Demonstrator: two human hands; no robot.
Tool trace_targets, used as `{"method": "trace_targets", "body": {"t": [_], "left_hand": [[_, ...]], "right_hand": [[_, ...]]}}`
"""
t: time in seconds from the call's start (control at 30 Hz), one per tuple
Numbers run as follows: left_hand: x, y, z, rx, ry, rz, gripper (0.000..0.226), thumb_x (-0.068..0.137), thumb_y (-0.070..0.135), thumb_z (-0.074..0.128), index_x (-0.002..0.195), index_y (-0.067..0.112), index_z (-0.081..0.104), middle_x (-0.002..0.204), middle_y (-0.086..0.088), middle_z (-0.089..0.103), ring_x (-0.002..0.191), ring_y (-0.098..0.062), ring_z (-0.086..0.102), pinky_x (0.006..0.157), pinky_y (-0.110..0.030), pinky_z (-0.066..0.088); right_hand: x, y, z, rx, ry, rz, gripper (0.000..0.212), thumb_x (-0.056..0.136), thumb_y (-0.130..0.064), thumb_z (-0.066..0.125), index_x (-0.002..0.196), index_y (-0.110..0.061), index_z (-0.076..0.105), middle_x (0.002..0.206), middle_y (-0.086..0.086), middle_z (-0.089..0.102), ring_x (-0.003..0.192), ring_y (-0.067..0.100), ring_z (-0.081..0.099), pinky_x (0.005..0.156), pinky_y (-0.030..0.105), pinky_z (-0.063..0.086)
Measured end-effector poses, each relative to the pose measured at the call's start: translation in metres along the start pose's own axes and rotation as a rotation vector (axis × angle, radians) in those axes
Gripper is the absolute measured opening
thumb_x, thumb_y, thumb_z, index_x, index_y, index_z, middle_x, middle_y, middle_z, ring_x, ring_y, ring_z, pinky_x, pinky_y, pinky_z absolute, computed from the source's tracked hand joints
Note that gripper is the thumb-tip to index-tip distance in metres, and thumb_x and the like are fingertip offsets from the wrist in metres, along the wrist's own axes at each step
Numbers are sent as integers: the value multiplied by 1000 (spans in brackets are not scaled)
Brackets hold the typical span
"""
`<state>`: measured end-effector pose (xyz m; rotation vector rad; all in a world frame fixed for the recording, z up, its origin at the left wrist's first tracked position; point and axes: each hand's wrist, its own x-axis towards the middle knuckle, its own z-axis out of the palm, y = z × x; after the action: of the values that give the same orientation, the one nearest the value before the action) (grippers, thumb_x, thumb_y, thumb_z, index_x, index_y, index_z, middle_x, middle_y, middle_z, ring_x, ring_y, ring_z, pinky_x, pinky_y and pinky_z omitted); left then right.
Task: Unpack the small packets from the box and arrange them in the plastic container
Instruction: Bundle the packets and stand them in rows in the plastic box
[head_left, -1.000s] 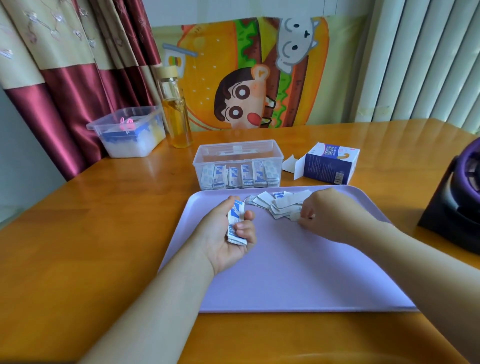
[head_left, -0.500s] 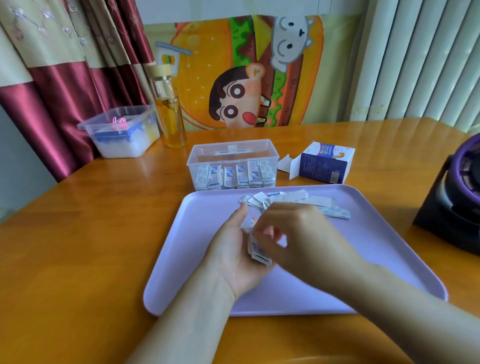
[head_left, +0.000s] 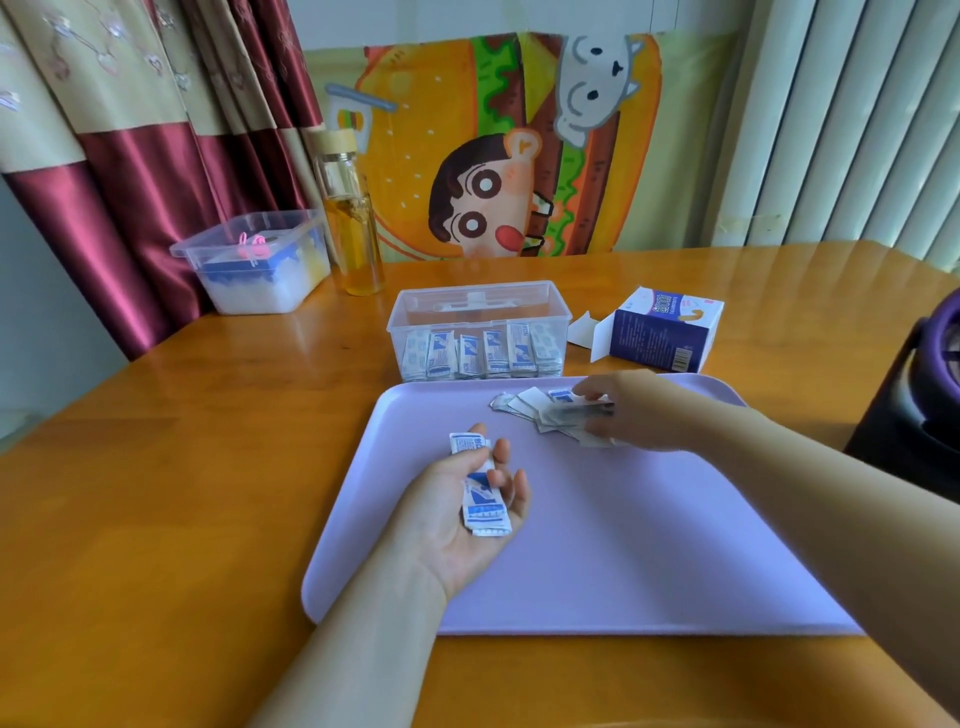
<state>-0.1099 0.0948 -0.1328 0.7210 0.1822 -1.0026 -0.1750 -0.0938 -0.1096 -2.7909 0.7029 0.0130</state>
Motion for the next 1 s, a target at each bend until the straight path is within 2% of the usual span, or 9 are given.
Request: {"method": "trace_targets", "body": {"t": [0.17, 0.3, 0.37, 0.47, 0.6, 0.77, 0.87, 0.93, 1.0], "left_hand": [[-1, 2, -1, -32, 6, 19, 27, 95, 7, 46, 118, 13, 59, 79, -10, 60, 46, -8, 46, 51, -22, 53], [-1, 3, -1, -67, 38, 65, 23, 96, 7, 46, 114, 13, 59, 78, -8, 58, 53, -8, 42, 46, -17, 49], [0, 4, -2, -70, 46, 85, 21, 96, 8, 47, 112, 14, 58, 78, -8, 57, 54, -7, 43, 44, -15, 46], [-1, 4, 0, -34, 37, 89, 8, 95, 19, 52, 99, 15, 58, 70, -4, 58, 47, -6, 41, 41, -12, 39], [-6, 4, 4, 53, -62, 80, 24, 89, 41, 56, 92, 17, 58, 69, -2, 59, 45, -4, 43, 38, -11, 32], [-9, 1, 4, 78, -98, 65, 13, 92, 17, 54, 93, 7, 62, 71, -6, 64, 60, -13, 63, 39, -17, 43], [-6, 3, 1, 23, -16, 91, 14, 91, 7, 52, 102, 9, 61, 66, -2, 56, 55, -13, 60, 51, -24, 52], [-4, 2, 0, 3, -10, 91, 12, 91, 7, 52, 100, 8, 59, 61, -1, 51, 60, -14, 57, 60, -29, 56], [-5, 2, 1, -13, -13, 77, 18, 91, 11, 54, 108, 6, 58, 54, -1, 48, 51, -12, 52, 53, -23, 54]], "right_hand": [[-17, -11, -6, -8, 4, -124, 24, 90, -27, 61, 112, -24, 69, 110, -7, 68, 91, 10, 60, 67, 12, 42], [-33, -24, -12, 130, -40, -140, 25, 91, -33, 58, 108, -20, 71, 106, -5, 70, 95, 15, 64, 80, 23, 49], [-36, -27, -14, 200, 11, -118, 24, 93, -35, 55, 103, -22, 72, 102, -5, 70, 93, 16, 64, 74, 23, 49], [-34, -31, -18, 486, 105, -23, 26, 92, -33, 57, 89, -13, 73, 73, -1, 67, 68, 12, 54, 52, 20, 35], [-35, -51, -10, 878, -17, -28, 14, 81, -24, 71, 83, -10, 70, 68, 1, 65, 67, 13, 54, 63, 26, 43], [-39, -71, -9, 667, -6, -166, 26, 81, -39, 70, 80, -13, 69, 65, -10, 70, 54, 4, 61, 54, 24, 45], [-20, -49, -28, 427, 97, -137, 20, 91, -27, 59, 92, -11, 72, 87, -2, 73, 71, 10, 67, 58, 17, 47], [-7, -36, -32, 170, 47, -89, 21, 92, -22, 58, 105, -12, 70, 104, 3, 71, 89, 15, 65, 67, 17, 46], [2, -30, -25, 48, -66, -84, 28, 90, -26, 61, 116, -16, 66, 114, 0, 67, 100, 17, 63, 81, 22, 46]]}}
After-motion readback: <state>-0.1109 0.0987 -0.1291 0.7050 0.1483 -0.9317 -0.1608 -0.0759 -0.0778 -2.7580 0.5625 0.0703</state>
